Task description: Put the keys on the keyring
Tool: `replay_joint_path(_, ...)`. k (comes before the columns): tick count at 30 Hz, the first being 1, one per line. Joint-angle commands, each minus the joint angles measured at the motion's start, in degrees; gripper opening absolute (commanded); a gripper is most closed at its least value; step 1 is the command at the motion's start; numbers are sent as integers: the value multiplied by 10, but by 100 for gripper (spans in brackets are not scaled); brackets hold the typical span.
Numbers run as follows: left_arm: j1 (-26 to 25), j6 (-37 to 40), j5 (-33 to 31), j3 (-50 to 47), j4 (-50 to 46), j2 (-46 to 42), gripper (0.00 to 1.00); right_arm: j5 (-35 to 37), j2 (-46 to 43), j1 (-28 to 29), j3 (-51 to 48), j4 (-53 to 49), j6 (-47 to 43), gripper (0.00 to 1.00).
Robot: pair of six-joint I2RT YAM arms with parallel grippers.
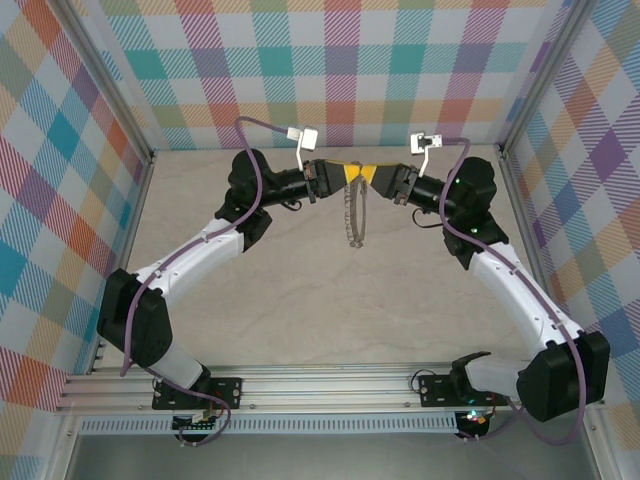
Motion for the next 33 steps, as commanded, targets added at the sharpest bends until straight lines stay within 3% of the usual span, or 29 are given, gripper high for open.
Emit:
replay_joint_path(1, -1, -7, 10, 23, 38, -3, 0, -18, -5, -1, -7, 47, 11, 36)
replay_joint_path(22, -2, -3, 6, 21, 34, -6, 0, -33, 4, 5, -16, 86, 41, 15)
replay_joint_path(27, -3, -1, 5, 22, 33, -4, 0, -34, 4, 11, -14, 69, 30, 0)
replay_joint_path(33, -3, 11, -7, 28, 6, -2, 0, -20, 0, 12, -6, 34, 4, 0)
